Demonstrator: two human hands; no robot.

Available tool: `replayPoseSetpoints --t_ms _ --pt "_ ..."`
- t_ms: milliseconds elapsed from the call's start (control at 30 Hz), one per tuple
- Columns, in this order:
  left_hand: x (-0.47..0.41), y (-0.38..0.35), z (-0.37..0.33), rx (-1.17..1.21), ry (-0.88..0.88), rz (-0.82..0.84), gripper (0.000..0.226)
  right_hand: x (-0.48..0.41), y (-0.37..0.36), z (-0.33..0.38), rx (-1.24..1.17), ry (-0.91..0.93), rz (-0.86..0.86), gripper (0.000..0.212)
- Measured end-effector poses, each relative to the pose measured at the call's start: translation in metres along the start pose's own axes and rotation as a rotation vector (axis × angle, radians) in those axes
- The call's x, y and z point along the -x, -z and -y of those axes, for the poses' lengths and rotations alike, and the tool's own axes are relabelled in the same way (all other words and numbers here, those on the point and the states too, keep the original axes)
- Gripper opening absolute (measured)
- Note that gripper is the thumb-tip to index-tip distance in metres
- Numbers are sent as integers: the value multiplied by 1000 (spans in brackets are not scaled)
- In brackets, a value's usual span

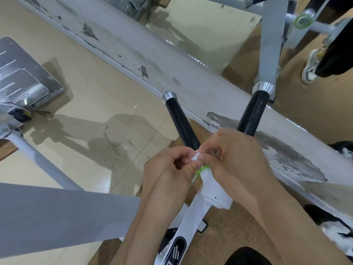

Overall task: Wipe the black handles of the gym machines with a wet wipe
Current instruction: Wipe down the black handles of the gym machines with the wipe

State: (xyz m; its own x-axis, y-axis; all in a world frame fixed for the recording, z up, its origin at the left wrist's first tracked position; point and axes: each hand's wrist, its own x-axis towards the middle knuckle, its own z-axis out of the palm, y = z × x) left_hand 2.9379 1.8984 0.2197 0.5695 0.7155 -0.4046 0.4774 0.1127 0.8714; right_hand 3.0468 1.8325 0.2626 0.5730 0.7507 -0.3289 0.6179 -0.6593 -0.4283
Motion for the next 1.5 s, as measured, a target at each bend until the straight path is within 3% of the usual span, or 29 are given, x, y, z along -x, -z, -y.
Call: replayPoseSetpoints --t_ms 200,367,500,633,800,933,1133,1300,1500 --pt "-20 -10 10 12 16 -81 16 -10 1 5 77 81 87 13" --pt "-3 6 9 298 113 71 28 -25 3 6 149 125 229 16" --pt "7 -6 11 418 124 -52 30 -26 6 4 125 114 204 15" --pt "7 -7 14 398 139 -48 23 -29 16 5 246 118 382 20" --pt "-2 -10 14 391 157 -70 18 -53 0 13 120 110 200 14" --pt "-6 -7 18 400 129 -58 16 -40 13 5 177 92 418 19" --pt "-16 -10 19 464 146 -114 28 -71 -11 3 14 113 108 7" --pt "-25 -3 22 399 120 -118 18 -45 -4 -7 50 166 137 15" --pt "-26 -8 24 416 127 -99 26 -88 -9 2 49 79 162 6"
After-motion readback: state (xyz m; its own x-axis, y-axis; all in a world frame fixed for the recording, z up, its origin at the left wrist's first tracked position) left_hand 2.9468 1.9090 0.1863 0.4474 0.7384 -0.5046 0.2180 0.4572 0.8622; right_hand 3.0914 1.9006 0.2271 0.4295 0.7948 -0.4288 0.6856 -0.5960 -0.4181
